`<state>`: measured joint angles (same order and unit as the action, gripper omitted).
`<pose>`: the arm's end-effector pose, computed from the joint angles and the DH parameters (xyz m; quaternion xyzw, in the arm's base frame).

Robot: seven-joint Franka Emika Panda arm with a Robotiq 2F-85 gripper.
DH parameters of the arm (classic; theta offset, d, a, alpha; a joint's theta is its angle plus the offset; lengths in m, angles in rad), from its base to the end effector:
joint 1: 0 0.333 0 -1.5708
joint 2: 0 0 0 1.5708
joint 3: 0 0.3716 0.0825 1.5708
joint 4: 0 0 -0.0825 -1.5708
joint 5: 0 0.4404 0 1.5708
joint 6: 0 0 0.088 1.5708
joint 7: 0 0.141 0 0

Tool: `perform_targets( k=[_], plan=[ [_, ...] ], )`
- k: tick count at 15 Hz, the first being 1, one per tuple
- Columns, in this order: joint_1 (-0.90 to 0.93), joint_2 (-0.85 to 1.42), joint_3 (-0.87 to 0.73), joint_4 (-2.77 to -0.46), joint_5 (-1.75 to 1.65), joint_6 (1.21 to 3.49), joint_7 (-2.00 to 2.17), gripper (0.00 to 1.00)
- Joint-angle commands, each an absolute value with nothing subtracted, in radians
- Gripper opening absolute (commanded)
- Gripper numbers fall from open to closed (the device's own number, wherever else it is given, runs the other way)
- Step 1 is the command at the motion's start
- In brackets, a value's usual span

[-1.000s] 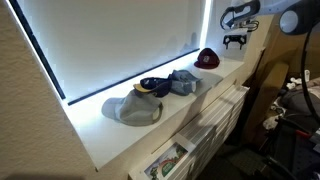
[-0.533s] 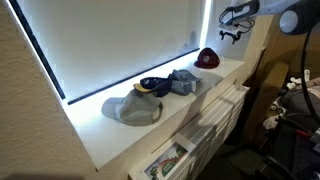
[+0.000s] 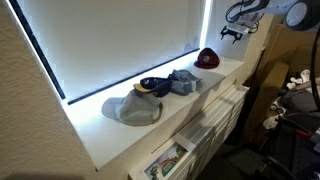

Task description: Move the cap on the windowsill to the left

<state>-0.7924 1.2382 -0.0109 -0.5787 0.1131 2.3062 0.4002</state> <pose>0.6814 -0.6896 0.2662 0.7864 -0.5665 0.2461 0.0036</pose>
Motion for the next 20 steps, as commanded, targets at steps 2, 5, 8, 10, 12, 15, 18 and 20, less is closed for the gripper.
perform_targets(
  k=[2, 5, 8, 10, 12, 15, 18, 20],
  plan=[
    [-0.826, 1.237, 0.033, -0.584, 0.129, 2.281, 0.278, 1.0],
    [-0.842, 1.235, 0.05, -0.585, 0.135, 2.247, 0.234, 1.0],
    [-0.802, 1.233, 0.034, -0.577, 0.093, 2.175, 0.2, 1.0],
    [-0.736, 1.24, -0.022, -0.575, 0.011, 2.16, 0.243, 1.0],
    [-0.639, 1.3, -0.103, -0.466, -0.016, 2.088, 0.272, 1.0],
    [-0.531, 1.328, -0.178, -0.417, -0.071, 1.99, 0.278, 1.0],
    [-0.52, 1.352, -0.174, -0.374, -0.045, 1.977, 0.289, 1.0],
    [-0.517, 1.356, -0.181, -0.369, -0.05, 1.975, 0.29, 1.0]
  ],
)
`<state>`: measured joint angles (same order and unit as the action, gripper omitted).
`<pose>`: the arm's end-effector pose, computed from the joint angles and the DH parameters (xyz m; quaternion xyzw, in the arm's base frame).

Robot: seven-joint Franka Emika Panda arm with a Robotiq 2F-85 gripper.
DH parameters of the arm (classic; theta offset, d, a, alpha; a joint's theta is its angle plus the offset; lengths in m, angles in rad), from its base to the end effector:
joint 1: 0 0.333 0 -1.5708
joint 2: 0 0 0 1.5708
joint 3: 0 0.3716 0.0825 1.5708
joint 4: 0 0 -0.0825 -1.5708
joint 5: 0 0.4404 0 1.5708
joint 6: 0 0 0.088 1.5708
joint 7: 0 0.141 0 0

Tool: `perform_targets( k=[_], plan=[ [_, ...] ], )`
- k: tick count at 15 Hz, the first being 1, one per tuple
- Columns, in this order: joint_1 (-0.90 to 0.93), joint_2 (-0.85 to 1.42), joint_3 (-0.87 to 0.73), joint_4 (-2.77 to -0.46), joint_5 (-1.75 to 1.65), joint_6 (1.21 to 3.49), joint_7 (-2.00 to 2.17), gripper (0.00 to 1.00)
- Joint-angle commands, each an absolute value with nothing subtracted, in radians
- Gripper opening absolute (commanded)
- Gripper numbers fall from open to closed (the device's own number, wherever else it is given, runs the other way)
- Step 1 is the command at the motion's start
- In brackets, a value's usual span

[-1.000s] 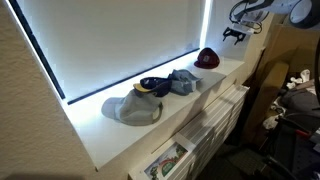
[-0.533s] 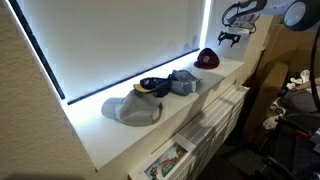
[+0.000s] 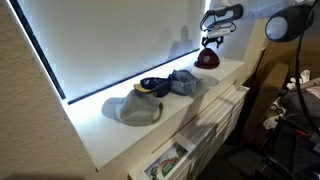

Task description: Move the cap on the windowsill to the left

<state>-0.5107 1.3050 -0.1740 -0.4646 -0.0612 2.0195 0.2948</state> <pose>0.7939 -0.5201 0.2362 0.9059 -0.3887 0.1095 0.1274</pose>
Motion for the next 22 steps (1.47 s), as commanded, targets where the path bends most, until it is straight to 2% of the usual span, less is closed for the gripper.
perform_targets(
  k=[1, 6, 7, 12, 18, 22],
  plan=[
    [-0.523, 1.357, -0.183, -0.367, -0.05, 1.975, 0.289, 1.0],
    [-0.508, 1.418, -0.289, -0.336, -0.131, 1.929, 0.458, 1.0],
    [-0.517, 1.408, -0.249, -0.32, -0.102, 1.93, 0.401, 1.0],
    [-0.506, 1.384, -0.254, -0.378, -0.11, 1.968, 0.416, 1.0],
    [-0.545, 1.435, -0.277, -0.368, -0.101, 2.33, 0.608, 1.0],
    [-0.549, 1.427, -0.274, -0.386, -0.1, 2.347, 0.619, 1.0]
  ],
)
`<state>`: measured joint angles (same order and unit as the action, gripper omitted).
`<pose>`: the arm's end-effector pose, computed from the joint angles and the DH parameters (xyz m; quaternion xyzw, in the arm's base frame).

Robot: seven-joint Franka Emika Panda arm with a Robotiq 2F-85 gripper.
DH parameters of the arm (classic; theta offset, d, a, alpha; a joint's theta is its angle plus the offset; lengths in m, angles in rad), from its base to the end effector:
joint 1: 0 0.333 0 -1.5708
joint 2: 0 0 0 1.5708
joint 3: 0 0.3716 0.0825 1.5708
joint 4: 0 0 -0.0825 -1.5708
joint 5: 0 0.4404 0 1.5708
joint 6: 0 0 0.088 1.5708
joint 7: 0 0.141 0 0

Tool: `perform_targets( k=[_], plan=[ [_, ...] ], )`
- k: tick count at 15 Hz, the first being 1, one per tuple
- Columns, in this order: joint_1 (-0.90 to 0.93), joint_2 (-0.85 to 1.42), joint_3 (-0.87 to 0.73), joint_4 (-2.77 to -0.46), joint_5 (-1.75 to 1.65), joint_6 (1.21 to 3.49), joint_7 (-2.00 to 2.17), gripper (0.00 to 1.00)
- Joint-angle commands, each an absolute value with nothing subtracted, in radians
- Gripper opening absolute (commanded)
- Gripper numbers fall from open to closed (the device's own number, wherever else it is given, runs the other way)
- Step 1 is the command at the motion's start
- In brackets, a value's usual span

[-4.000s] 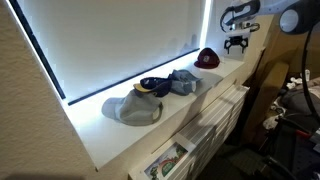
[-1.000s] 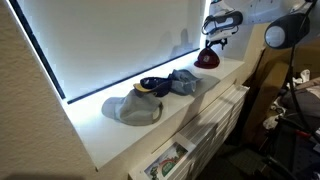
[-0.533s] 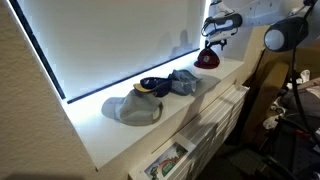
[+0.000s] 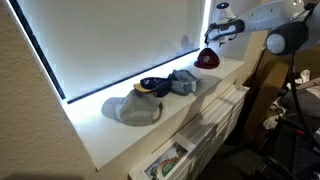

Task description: Move the cap on the windowsill to the left

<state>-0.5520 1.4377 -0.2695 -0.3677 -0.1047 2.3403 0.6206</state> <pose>0.7902 -0.5724 0.2125 0.8140 -0.4892 0.2633 0.1695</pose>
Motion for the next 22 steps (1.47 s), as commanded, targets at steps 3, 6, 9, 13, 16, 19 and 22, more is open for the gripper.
perform_targets(
  k=[3, 6, 9, 13, 16, 19, 22],
  plan=[
    [-0.559, 1.429, -0.245, -0.386, -0.083, 2.368, 0.567, 1.0],
    [-0.587, 1.434, -0.143, -0.384, -0.004, 2.413, 0.384, 1.0],
    [-0.577, 1.428, -0.159, -0.389, 0.0, 2.396, 0.4, 1.0],
    [-0.583, 1.417, -0.138, -0.4, 0.013, 2.36, 0.365, 1.0],
    [-0.585, 1.399, -0.125, -0.416, 0.023, 2.259, 0.344, 1.0],
    [-0.581, 1.427, -0.143, -0.389, 0.011, 2.29, 0.376, 1.0],
    [-0.58, 1.427, -0.143, -0.389, 0.011, 2.292, 0.376, 1.0]
  ],
)
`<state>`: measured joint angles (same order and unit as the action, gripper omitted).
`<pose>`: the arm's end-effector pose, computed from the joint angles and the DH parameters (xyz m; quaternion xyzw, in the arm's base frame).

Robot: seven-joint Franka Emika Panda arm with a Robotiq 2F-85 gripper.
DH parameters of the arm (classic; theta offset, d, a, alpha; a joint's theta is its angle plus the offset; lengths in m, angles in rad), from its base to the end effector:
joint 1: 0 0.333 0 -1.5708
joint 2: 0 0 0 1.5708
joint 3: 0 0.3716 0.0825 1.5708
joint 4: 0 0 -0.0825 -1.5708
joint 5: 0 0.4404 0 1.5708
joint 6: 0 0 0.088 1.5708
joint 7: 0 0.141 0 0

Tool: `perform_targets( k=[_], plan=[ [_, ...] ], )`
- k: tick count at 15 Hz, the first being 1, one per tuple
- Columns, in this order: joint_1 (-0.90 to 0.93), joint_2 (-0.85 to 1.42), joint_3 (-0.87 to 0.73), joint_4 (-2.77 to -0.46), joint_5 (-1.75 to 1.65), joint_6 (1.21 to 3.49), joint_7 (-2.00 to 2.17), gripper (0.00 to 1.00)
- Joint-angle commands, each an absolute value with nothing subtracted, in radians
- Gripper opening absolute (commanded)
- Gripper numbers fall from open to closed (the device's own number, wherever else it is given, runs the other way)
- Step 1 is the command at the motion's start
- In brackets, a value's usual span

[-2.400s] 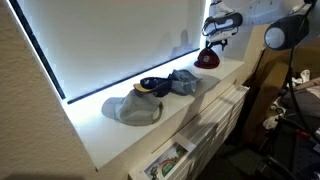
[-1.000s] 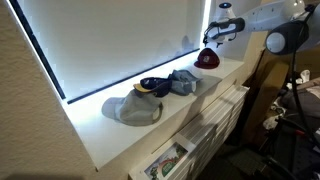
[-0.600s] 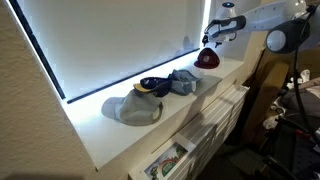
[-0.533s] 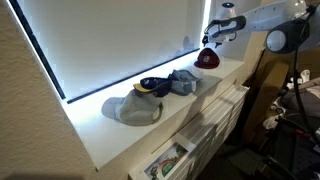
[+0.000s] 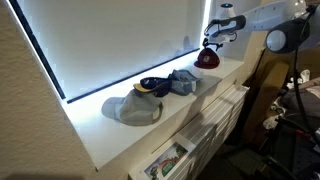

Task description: Move the cap on the windowsill to the left

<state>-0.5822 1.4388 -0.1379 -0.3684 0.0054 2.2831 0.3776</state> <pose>0.7895 -0.5634 0.1946 0.8629 -0.4423 0.2273 0.0898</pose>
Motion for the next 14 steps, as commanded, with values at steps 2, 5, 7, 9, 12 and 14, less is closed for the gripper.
perform_targets(
  k=[2, 5, 7, 9, 12, 14],
  plan=[
    [-0.577, 1.424, -0.155, -0.396, 0.002, 2.274, 0.394, 1.0],
    [-0.606, 1.444, -0.181, -0.377, -0.011, 2.224, 0.389, 1.0],
    [-0.624, 1.459, -0.195, -0.361, -0.016, 2.201, 0.389, 1.0],
    [-0.62, 1.466, -0.182, -0.349, -0.006, 2.22, 0.387, 1.0],
    [-0.612, 1.446, -0.181, -0.383, -0.006, 2.237, 0.387, 1.0],
    [-0.608, 1.444, -0.181, -0.385, -0.006, 2.238, 0.387, 1.0]
  ],
)
